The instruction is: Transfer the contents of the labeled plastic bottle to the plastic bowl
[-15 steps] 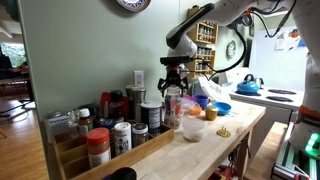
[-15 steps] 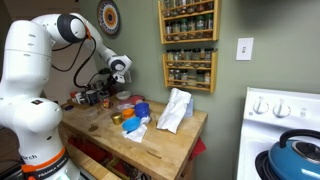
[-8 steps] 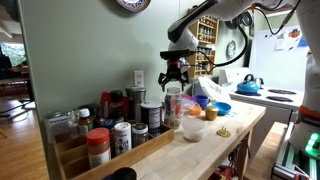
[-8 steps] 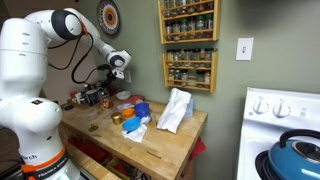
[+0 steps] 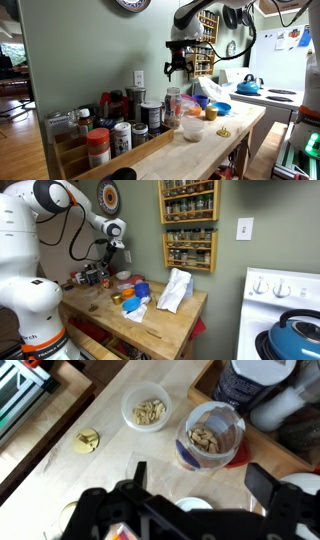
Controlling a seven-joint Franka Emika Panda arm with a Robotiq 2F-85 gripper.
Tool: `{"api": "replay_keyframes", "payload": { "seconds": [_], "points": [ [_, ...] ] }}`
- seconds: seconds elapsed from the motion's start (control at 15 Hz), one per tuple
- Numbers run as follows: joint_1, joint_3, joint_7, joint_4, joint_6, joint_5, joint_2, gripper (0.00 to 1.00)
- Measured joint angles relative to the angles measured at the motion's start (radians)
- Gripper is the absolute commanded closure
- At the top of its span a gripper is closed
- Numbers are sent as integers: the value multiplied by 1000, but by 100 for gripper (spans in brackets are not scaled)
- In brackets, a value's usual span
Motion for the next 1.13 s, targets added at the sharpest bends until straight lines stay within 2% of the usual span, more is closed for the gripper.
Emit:
{"api": "replay_keyframes", "payload": {
  "seconds": [0.27, 0.53, 0.8, 1.13],
  "points": [
    [1, 11, 2, -64, 49, -158, -120, 0],
    [1, 33, 2, -133, 94, -267, -221, 0],
    [-1, 53, 8, -190, 115, -325, -294, 0],
    [-5, 64, 13, -222, 128, -339, -330, 0]
  ]
}}
